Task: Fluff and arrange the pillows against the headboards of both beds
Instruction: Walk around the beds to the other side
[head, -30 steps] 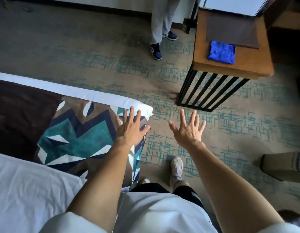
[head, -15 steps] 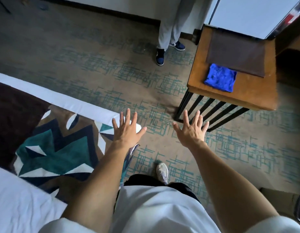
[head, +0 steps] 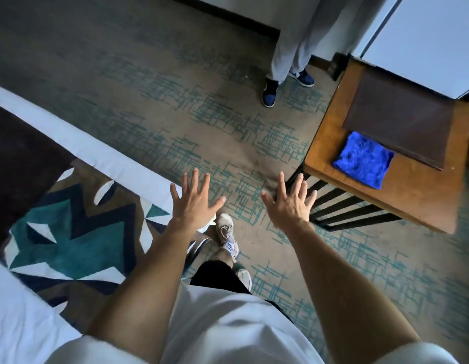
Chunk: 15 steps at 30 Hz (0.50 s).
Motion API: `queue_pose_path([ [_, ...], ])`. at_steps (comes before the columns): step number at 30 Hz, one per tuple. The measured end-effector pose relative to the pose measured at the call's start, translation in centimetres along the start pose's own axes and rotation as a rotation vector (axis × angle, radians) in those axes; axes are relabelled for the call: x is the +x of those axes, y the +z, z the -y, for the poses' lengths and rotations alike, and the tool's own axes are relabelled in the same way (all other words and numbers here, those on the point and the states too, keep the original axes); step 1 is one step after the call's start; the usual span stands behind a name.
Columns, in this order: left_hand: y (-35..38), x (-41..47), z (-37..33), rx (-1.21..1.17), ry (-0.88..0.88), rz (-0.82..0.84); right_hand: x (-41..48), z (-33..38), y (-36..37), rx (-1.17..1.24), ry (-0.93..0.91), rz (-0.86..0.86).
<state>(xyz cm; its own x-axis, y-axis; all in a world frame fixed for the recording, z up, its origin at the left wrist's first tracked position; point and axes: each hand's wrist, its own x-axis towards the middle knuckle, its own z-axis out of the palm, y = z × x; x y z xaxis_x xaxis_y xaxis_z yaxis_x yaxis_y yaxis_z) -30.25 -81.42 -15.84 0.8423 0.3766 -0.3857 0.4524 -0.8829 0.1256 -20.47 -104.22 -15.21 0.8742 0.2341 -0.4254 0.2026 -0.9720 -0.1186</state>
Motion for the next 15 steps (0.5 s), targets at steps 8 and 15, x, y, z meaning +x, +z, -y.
queue_pose_path([
  [8,-3.7,10.0,1.7,-0.023,-0.036,-0.045,11.4,5.1,-4.2,-0.036,-0.059,0.014],
  [15,-8.2,16.8,5.2,-0.026,-0.091,-0.027,18.9,12.8,-7.8,-0.055,-0.127,0.02],
])
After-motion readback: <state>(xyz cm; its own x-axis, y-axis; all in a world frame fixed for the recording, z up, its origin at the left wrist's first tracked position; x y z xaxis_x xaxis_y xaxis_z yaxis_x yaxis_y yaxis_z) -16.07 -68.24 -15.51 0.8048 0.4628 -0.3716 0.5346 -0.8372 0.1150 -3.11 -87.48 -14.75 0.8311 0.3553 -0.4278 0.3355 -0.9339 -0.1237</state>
